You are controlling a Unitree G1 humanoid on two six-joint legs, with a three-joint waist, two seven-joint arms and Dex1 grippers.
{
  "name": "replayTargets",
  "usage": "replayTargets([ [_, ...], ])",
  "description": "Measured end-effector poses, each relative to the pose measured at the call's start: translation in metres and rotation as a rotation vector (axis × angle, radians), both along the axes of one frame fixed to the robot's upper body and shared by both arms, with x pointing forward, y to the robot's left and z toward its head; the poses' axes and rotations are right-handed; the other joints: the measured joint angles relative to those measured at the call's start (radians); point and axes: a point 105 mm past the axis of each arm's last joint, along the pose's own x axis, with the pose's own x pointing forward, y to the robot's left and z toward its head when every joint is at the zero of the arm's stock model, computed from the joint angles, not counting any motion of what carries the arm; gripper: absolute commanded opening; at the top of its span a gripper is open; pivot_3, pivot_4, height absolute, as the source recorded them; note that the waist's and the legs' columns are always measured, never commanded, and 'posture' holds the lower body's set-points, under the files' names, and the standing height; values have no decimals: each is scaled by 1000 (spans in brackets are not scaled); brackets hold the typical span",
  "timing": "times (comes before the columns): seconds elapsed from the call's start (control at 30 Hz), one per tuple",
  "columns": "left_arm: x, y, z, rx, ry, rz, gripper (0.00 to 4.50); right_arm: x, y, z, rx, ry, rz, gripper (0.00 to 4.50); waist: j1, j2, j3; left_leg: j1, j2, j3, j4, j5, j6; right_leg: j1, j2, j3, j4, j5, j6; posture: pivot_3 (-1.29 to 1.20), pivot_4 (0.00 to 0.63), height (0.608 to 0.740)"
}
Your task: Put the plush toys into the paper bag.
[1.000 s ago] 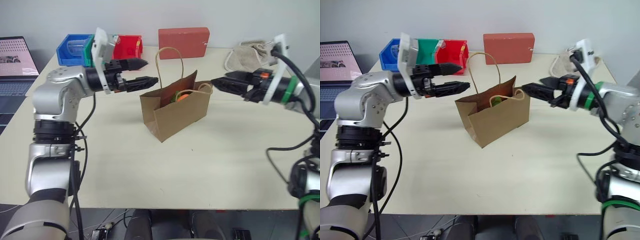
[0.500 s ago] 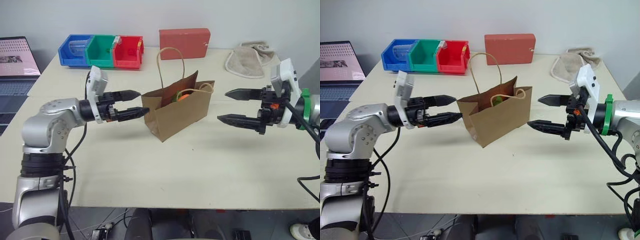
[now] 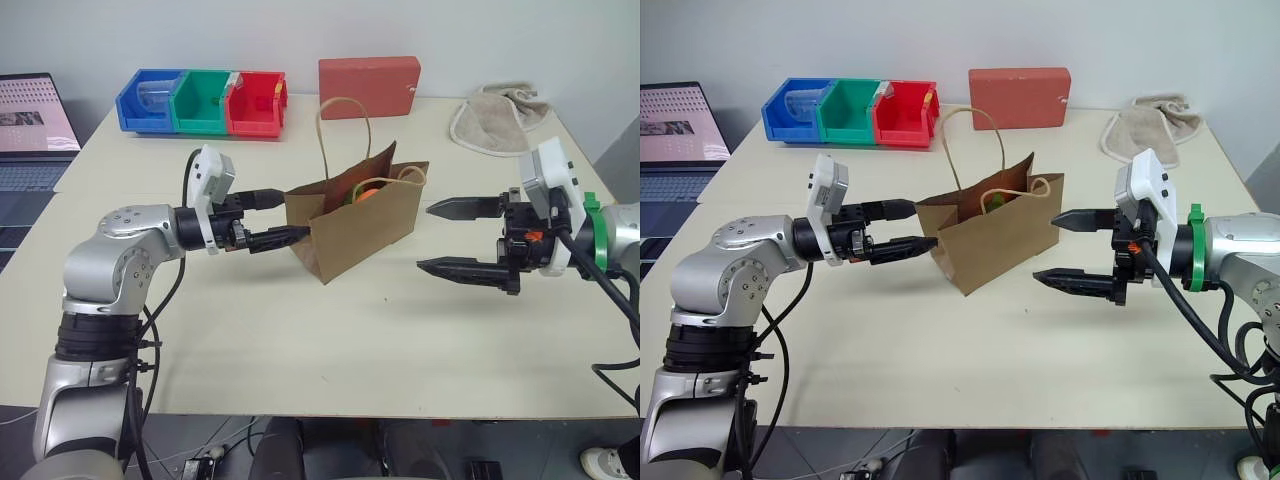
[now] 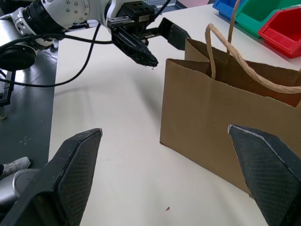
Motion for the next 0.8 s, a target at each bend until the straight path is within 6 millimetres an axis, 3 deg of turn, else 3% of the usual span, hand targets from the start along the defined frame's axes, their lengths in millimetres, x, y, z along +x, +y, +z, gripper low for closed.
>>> replayTargets([
  [0.17, -1, -7, -5, -2, -5, 16, 4490, -4, 6, -4, -19, 6, 28, 4500, 0, 0, 0, 0, 0, 0, 0, 0, 0, 0, 0, 0, 0, 0, 0, 0, 150, 740],
  [0.53, 16, -27, -24, -13, -78, 137, 4490, -8, 12, -6, -28, -9, 54, 4500, 6, 0, 0, 0, 0, 0, 1, 0, 0, 1, 0, 0, 0, 0, 0, 0, 150, 740],
  [0.67, 21, -35, -32, -36, -88, 158, 3599, -7, 13, -4, -24, -36, 46, 4500, 8, 0, 0, 0, 0, 0, 1, 0, 0, 1, 0, 0, 0, 0, 0, 0, 150, 740],
  [0.8, 27, -30, -34, -25, -123, 183, 2258, -3, 14, -3, -18, -68, 27, 4500, 6, 0, 0, 1, 0, 0, 1, 0, 0, 1, 0, 0, 1, 0, 0, 0, 150, 740],
])
